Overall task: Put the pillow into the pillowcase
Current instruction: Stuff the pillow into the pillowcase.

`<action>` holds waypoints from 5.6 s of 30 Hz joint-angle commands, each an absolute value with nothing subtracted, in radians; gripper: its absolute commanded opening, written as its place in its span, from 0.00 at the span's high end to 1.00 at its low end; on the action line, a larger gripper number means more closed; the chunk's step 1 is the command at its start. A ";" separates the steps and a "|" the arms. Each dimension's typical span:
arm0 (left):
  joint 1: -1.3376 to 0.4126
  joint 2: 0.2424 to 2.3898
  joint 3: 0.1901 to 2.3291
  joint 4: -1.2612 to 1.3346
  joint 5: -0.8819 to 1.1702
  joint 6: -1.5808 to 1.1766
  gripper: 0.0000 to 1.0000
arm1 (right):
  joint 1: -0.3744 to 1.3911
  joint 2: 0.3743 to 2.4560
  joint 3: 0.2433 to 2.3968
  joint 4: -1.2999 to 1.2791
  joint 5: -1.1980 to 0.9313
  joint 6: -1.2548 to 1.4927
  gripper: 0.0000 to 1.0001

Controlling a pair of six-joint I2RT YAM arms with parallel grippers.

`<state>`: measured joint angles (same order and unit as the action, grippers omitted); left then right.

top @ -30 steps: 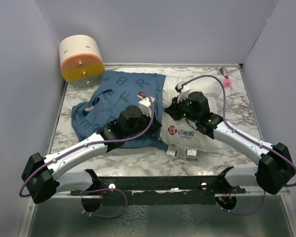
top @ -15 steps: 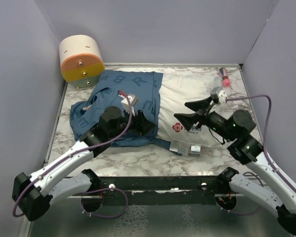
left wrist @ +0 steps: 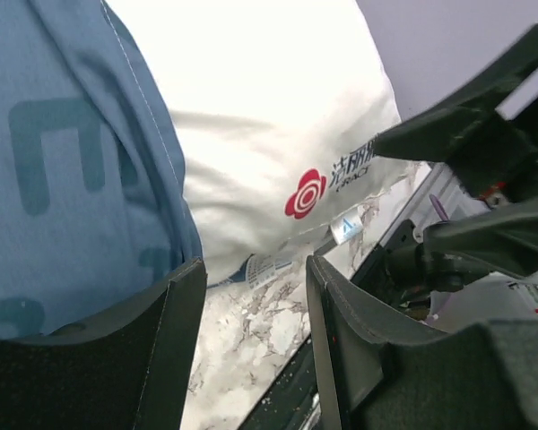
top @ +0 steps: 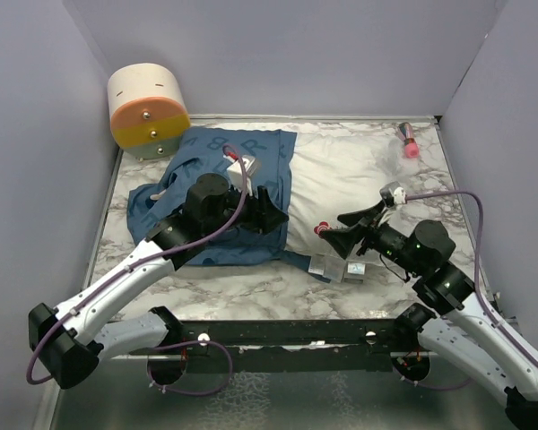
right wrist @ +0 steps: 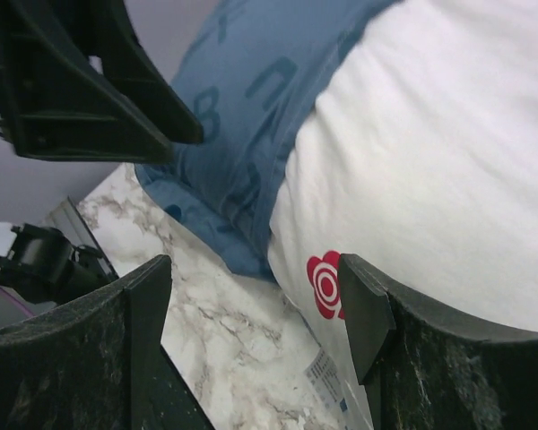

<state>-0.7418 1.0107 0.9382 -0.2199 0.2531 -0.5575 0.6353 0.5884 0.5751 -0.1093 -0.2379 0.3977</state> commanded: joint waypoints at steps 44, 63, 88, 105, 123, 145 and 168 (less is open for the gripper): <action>-1.081 1.819 0.265 1.442 -0.319 -1.108 0.30 | 0.641 0.483 0.487 -0.068 -0.322 0.413 0.26; -1.083 1.619 0.211 1.386 -0.224 -0.892 1.00 | 0.641 0.546 0.587 -0.104 -0.290 0.353 0.26; -1.044 1.062 0.858 0.098 -0.064 -0.435 1.00 | 0.641 1.064 1.142 -0.661 0.037 0.073 0.05; -0.909 1.264 1.266 0.023 0.201 -0.439 1.00 | 0.641 1.164 0.922 -0.102 -0.304 0.300 0.99; -0.812 1.800 2.189 -0.223 0.529 -0.492 1.00 | 0.486 1.065 0.945 0.361 -0.194 0.512 0.99; -0.597 2.034 2.365 -0.089 0.608 -0.730 1.00 | 0.466 1.020 0.959 0.329 -0.037 0.359 0.99; -0.569 1.440 1.021 0.136 0.427 -0.669 0.99 | 0.512 0.898 0.477 0.406 -0.608 0.352 0.75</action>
